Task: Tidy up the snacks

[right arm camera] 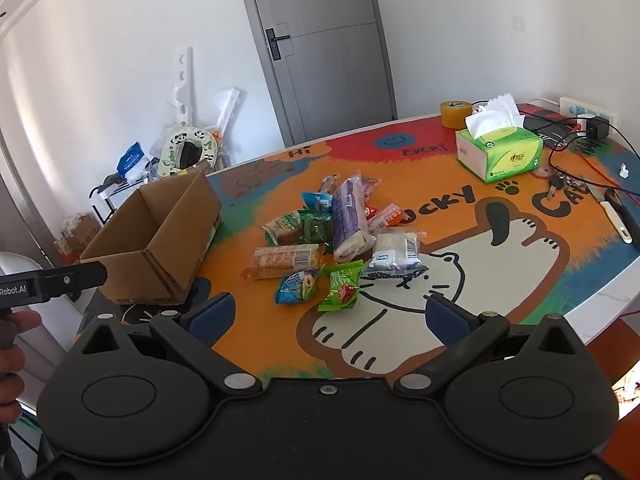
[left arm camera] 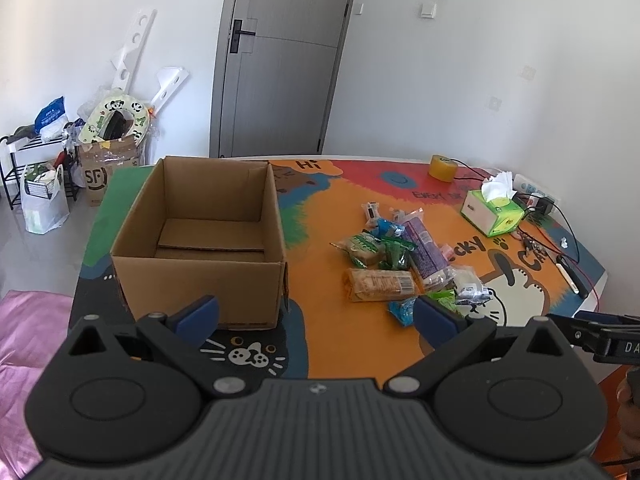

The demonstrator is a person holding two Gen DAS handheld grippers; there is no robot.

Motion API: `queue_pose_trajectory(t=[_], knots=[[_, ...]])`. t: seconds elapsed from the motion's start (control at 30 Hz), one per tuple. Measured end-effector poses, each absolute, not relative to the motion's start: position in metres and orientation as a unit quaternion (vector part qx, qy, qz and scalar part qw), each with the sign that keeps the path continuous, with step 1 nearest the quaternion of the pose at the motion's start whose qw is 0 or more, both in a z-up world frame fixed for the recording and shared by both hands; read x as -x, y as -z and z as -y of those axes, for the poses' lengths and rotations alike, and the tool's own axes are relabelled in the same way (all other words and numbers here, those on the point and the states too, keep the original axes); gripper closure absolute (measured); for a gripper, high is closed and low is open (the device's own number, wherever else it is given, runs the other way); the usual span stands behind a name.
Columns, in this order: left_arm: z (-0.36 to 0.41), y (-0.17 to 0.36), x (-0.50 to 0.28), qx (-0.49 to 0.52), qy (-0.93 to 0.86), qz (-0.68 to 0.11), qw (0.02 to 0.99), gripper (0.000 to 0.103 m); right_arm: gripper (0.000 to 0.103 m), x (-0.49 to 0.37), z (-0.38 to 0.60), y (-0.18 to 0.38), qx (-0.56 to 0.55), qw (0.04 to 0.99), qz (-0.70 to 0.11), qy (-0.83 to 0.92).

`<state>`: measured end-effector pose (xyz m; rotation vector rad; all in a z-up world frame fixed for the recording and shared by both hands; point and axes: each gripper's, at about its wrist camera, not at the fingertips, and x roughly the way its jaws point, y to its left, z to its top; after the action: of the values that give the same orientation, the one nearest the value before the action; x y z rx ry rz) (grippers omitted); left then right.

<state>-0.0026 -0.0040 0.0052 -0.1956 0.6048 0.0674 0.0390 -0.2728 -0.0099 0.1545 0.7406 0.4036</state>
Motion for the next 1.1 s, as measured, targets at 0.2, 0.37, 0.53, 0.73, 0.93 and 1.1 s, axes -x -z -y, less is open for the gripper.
queue_pose_trajectory(t=[0.2,0.37,0.53,0.73,0.93,1.1], knots=[[0.003,-0.006,0.001,0.094,-0.030,-0.296,0.950,0.000,0.000,-0.039,0.273,0.006,-0.074,0.912,-0.351,-0.199],[0.000,-0.002,0.000,0.097,-0.032,-0.300,0.948,0.000,0.000,-0.044,0.275,0.005,-0.091,0.907,-0.357,-0.205],[-0.006,-0.002,-0.001,0.099,-0.030,-0.294,0.950,0.000,0.000,-0.048,0.276,0.007,-0.080,0.911,-0.354,-0.195],[-0.007,0.004,-0.013,0.102,-0.042,-0.299,0.948,0.000,0.000,-0.062,0.277,0.017,-0.079,0.909,-0.365,-0.187],[-0.004,0.010,-0.030,0.110,-0.037,-0.301,0.947,0.001,0.000,-0.081,0.283,0.029,-0.085,0.906,-0.371,-0.184],[0.005,0.018,-0.045,0.109,-0.019,-0.303,0.946,0.001,0.000,-0.094,0.290,0.037,-0.087,0.911,-0.358,-0.187]])
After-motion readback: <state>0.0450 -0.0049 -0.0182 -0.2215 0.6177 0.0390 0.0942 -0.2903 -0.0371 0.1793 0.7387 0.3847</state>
